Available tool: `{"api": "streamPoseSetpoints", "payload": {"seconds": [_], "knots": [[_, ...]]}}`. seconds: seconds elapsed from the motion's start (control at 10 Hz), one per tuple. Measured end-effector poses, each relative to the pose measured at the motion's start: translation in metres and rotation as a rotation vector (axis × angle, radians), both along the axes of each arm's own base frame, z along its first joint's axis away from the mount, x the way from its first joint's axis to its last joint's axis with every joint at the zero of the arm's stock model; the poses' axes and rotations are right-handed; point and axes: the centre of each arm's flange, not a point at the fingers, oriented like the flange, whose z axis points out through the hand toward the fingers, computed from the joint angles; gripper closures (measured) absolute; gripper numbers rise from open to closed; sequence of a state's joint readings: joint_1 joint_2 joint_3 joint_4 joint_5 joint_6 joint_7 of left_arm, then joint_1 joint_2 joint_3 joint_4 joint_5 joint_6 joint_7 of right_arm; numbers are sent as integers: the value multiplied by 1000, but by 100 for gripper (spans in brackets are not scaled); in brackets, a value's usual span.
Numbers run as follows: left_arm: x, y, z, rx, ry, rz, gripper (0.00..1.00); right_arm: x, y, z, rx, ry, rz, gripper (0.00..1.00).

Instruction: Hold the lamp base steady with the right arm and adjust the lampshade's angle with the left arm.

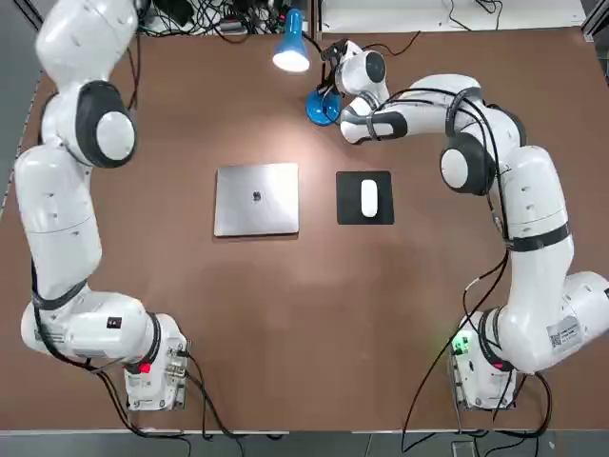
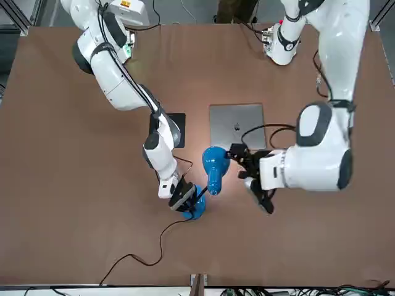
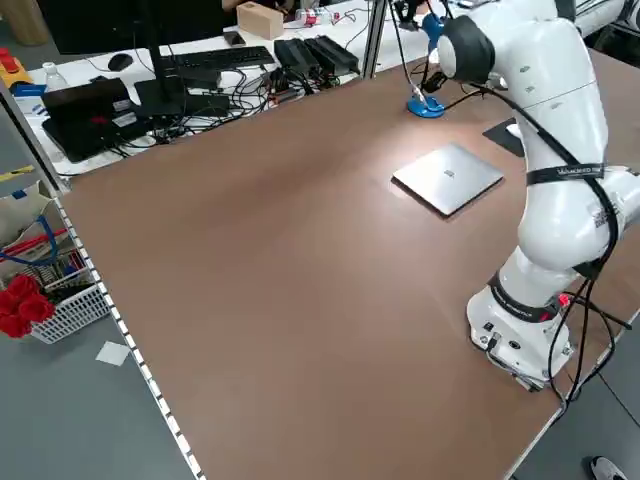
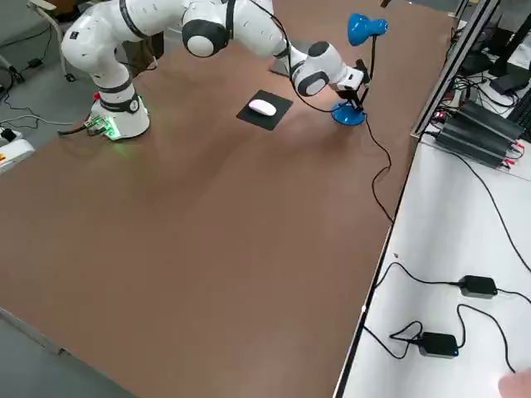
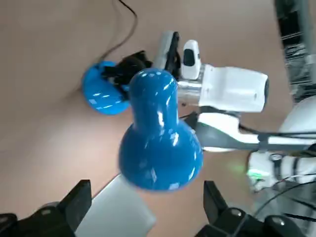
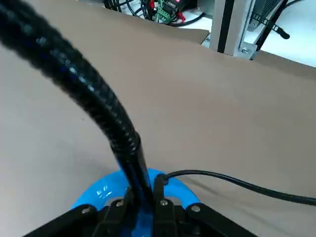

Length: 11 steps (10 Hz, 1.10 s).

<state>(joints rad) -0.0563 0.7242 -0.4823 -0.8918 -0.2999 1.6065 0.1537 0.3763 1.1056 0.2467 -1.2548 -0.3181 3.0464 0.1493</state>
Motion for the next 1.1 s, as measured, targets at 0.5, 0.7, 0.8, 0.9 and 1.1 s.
{"api": "streamPoseSetpoints", "payload": {"seconds": [0.5,0.7,0.8,0.9,1.1], "knots": [[-25,103,74,487,-30,268,0,3,-5,0,0,-1,-15,62],[-24,116,66,594,-7,348,0,5,-5,2,3,-4,-19,51],[-23,124,67,596,0,374,0,5,-5,2,5,-5,-20,50],[-20,144,72,576,9,409,0,6,-5,4,10,-5,-25,50],[-18,194,88,544,20,489,0,8,-5,8,32,0,-45,47]]}}
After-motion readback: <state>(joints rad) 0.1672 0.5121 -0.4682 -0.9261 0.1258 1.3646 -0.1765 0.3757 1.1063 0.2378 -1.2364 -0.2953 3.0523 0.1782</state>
